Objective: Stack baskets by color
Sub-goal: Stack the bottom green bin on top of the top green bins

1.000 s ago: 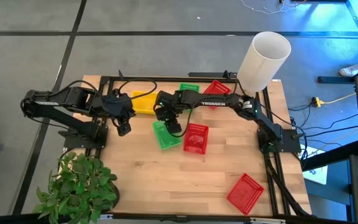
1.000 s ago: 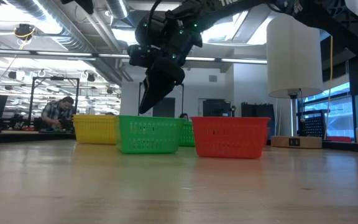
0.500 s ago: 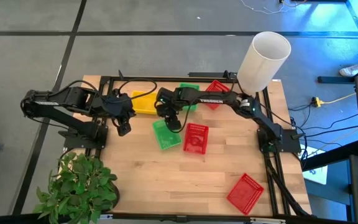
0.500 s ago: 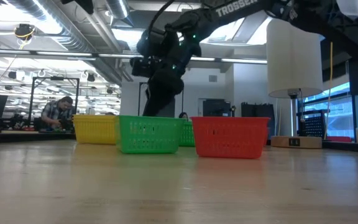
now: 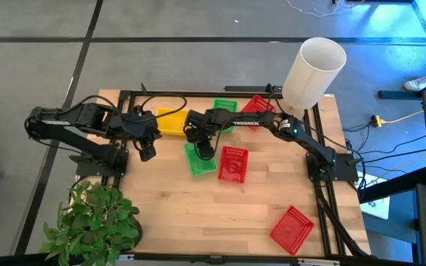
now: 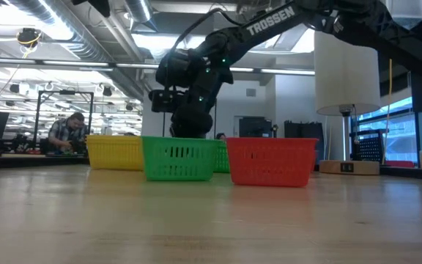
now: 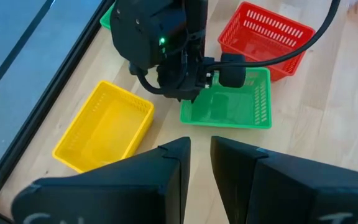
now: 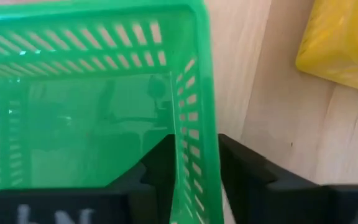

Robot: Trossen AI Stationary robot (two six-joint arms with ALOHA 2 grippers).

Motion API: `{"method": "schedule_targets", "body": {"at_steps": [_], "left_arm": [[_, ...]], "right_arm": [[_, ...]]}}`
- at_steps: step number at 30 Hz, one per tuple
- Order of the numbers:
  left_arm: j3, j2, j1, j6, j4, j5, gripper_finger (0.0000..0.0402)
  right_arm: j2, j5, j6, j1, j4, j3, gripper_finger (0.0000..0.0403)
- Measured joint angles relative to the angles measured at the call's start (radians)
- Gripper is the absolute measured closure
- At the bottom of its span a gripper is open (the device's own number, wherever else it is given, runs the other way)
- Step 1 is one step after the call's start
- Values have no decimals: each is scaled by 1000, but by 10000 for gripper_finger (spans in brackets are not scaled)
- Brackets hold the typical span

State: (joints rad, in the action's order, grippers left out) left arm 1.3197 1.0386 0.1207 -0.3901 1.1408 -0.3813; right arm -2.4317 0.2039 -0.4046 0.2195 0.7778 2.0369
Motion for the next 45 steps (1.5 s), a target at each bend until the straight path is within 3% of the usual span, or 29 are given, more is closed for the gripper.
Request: {"method": "schedule_targets", "body": {"at_steps": [4, 6, 13, 24, 27, 34, 42, 45], "left_arm": [[0, 0, 0, 0, 1, 0, 347], [0, 0, 0, 0, 1, 0, 347], [0, 0, 0, 0, 2, 0, 347], [0, 0, 0, 0, 3, 0, 347], [0, 0, 0, 6, 3, 0, 347], [0, 0, 0, 8, 38, 0, 347], [0, 0, 0, 8, 46, -2, 347], [0, 0, 0, 14, 49, -3, 347]], "right_arm": [[0, 2, 36, 0, 20, 6, 377], [1, 8, 59, 0, 25, 8, 392], [6, 10, 159, -1, 95, 33, 400], [9, -1, 271, -18, 316, 315, 401], [49, -3, 305, -20, 303, 300, 402], [107, -219, 332, -16, 472, 318, 402], [162, -341, 439, 43, 615, 316, 403], [174, -342, 492, 84, 654, 316, 403]]}}
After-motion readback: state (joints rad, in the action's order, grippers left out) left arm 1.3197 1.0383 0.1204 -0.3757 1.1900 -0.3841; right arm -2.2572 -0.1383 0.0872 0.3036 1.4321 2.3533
